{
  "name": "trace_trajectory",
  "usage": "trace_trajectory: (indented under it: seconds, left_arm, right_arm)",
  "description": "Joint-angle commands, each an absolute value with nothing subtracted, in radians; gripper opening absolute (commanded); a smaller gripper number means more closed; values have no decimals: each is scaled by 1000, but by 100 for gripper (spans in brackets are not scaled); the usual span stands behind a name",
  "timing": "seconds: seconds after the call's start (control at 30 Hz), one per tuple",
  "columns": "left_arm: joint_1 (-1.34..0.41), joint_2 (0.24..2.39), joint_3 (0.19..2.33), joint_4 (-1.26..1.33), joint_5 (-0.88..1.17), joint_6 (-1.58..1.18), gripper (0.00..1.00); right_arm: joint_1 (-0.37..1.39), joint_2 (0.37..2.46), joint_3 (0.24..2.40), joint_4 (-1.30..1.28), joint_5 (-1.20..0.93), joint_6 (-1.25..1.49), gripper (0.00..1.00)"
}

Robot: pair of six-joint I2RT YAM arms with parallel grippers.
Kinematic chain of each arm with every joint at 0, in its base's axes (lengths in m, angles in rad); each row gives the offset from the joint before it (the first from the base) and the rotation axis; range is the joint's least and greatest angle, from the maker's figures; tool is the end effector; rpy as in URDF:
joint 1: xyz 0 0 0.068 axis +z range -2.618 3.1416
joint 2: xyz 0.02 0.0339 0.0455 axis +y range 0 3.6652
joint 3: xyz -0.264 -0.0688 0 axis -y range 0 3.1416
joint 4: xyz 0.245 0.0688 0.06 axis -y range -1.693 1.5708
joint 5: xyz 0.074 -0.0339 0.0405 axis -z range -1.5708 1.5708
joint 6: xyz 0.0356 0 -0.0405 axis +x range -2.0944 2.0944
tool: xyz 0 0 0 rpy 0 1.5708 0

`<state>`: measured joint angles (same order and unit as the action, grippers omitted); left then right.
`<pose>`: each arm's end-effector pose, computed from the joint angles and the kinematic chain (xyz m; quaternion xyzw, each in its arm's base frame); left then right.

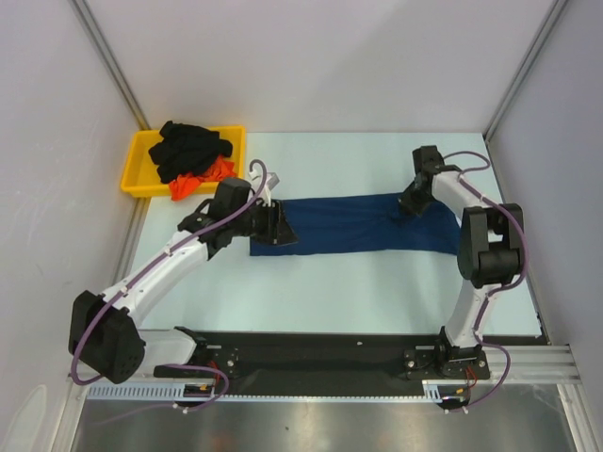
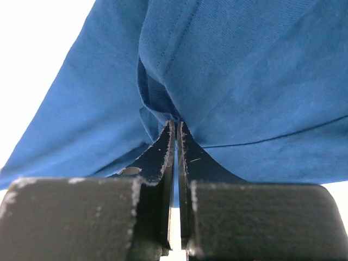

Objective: Fold and stack the t-shirts
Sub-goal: Fold the tshirt

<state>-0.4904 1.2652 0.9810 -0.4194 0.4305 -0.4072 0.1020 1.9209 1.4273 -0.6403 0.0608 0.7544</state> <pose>0.2344 -0.1420 0.2854 0.1265 0.8820 -0.3527 0.2857 0.3992 0.0387 0.1990 0.3189 0.9222 0.0630 0.2094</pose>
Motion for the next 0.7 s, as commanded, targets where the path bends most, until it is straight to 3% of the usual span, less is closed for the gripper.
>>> trace_trajectory:
  seconds: [0.0, 0.53, 0.67]
  left_arm:
    - [-473, 1243, 979, -394, 460, -379, 47]
    - [-446, 1242, 948, -373, 500, -380, 47]
    - [-445, 1244, 940, -367, 503, -387, 47]
  right_arm:
    - [97, 1818, 1338, -503, 80, 902, 0]
    - [52, 1548, 959, -397, 52, 1138, 8]
    - [52, 1516, 931, -408, 11, 1128, 18]
